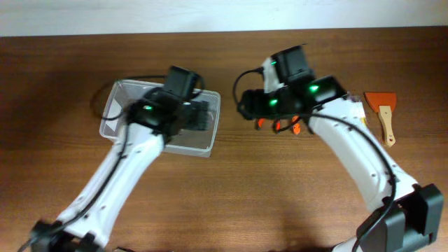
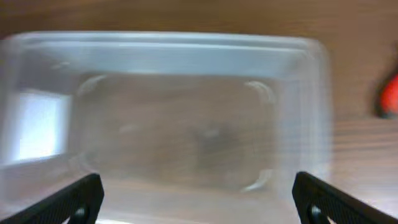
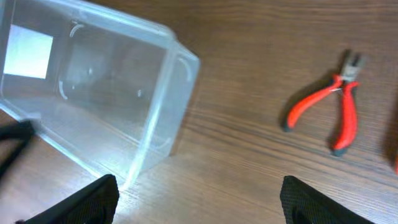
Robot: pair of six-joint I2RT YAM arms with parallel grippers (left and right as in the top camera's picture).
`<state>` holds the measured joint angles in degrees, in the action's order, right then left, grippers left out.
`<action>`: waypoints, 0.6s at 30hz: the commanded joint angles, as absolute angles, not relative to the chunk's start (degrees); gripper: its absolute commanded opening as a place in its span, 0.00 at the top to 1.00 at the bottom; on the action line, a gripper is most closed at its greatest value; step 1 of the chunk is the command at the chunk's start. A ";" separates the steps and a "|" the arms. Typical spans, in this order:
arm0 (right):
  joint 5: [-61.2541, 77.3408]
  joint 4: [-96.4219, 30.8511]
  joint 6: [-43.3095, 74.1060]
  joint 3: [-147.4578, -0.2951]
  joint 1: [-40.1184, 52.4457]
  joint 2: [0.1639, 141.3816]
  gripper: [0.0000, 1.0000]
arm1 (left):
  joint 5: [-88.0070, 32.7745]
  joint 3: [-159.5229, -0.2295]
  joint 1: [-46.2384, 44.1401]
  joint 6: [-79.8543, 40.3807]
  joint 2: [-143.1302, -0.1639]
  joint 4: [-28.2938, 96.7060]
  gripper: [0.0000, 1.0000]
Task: Pack container
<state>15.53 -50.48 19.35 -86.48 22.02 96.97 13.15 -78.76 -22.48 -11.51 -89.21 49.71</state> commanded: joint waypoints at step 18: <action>9.43 -39.72 27.51 -87.81 31.24 110.13 0.16 | 27.27 -80.36 18.17 -10.41 -74.35 61.36 0.01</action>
<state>8.84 -40.51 26.89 -86.59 30.81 108.16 26.61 -79.42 15.97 -11.11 -74.98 61.14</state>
